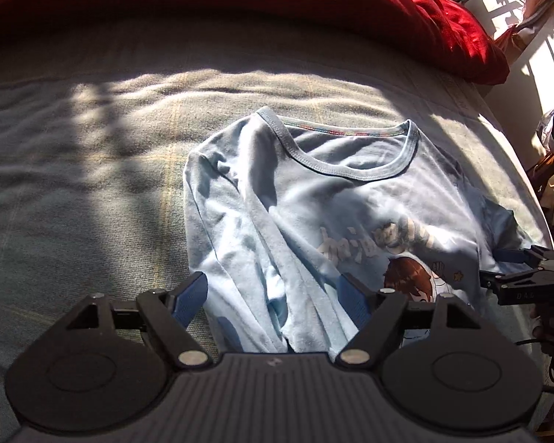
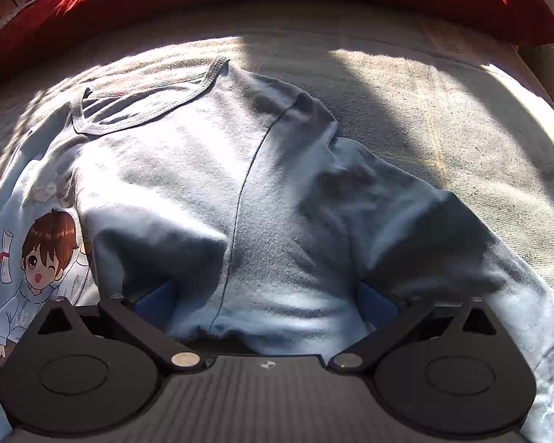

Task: Fold clothes

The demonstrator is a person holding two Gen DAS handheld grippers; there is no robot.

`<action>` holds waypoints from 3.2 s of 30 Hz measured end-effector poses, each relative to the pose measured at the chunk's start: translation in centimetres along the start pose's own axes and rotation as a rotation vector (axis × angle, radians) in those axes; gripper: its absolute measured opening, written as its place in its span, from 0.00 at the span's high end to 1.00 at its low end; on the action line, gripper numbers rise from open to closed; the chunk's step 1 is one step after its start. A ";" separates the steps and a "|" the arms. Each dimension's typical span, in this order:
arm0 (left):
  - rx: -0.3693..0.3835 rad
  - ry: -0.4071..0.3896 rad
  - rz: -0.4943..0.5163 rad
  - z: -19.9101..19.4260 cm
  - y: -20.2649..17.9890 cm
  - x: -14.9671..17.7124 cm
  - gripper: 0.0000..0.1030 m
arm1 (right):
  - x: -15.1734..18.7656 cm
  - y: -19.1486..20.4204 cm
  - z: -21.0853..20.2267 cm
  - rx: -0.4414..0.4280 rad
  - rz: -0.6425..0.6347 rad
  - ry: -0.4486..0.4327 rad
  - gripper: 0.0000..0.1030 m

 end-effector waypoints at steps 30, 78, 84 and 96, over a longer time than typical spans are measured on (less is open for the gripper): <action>0.038 0.078 0.334 -7.6 -2.2 12.7 0.22 | 14.7 14.8 -14.3 -0.393 -0.143 0.195 0.00; -0.026 0.025 0.092 -12.9 13.3 19.1 0.26 | 15.7 31.7 -8.0 -0.596 -0.190 0.349 0.18; -0.072 0.003 0.043 -14.6 17.1 19.6 0.26 | 15.0 38.5 -6.3 -0.686 -0.252 0.362 0.19; -0.146 -0.008 -0.052 -16.2 22.5 20.2 0.26 | 14.4 47.1 -6.0 -0.658 -0.447 0.289 0.13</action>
Point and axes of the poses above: each gripper's, at about its wrist camera, not at the fingertips, and z roughly the way its jaws point, y to its left, x to its underside, the point moved 4 cm from there along z, roughly the way its jaws point, and after that the axes turned 9 degrees about z, right-handed, at the moved point
